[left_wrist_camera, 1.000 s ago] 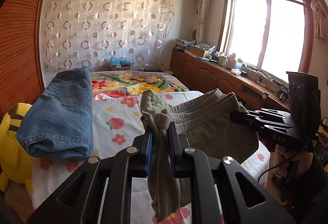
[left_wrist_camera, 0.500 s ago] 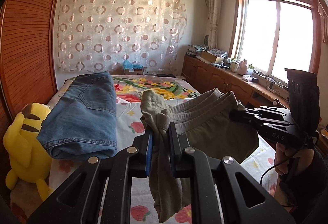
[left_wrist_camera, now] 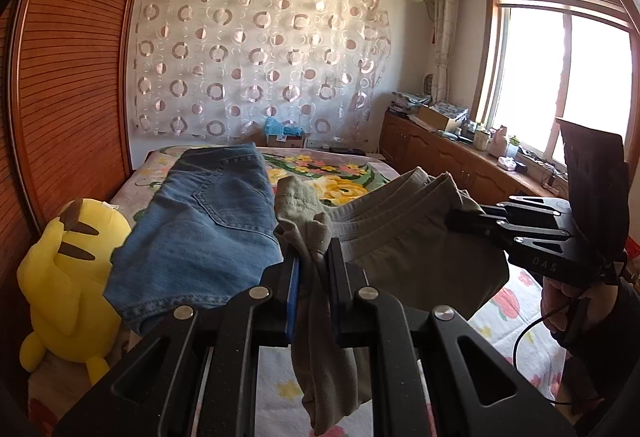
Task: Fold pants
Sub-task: 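Lift the folded pants with both grippers and carry them toward the jeans stack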
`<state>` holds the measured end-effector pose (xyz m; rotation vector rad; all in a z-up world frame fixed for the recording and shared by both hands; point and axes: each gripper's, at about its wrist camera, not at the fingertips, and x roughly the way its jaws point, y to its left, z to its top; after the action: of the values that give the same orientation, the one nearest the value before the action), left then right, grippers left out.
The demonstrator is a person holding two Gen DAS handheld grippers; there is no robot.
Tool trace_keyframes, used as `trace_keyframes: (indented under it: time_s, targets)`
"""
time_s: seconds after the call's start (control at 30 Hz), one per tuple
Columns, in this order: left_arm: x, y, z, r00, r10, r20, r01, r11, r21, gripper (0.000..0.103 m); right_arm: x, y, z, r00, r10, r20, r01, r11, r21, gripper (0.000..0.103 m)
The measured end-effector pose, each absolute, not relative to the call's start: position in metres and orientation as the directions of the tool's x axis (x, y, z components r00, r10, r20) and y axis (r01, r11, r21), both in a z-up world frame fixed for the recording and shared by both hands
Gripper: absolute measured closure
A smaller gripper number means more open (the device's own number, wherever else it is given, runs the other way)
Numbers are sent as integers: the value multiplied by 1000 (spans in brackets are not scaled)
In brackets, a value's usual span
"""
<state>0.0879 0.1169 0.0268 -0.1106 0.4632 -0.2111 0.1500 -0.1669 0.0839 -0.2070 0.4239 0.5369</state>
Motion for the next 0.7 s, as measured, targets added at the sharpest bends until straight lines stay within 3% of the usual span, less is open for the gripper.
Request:
trace_keyframes:
  time_s: [0.7]
  targets:
    - [151, 177, 40, 912, -123, -390, 67, 986, -156, 89, 270, -119, 100, 777, 491, -394, -593, 780, -199, 91]
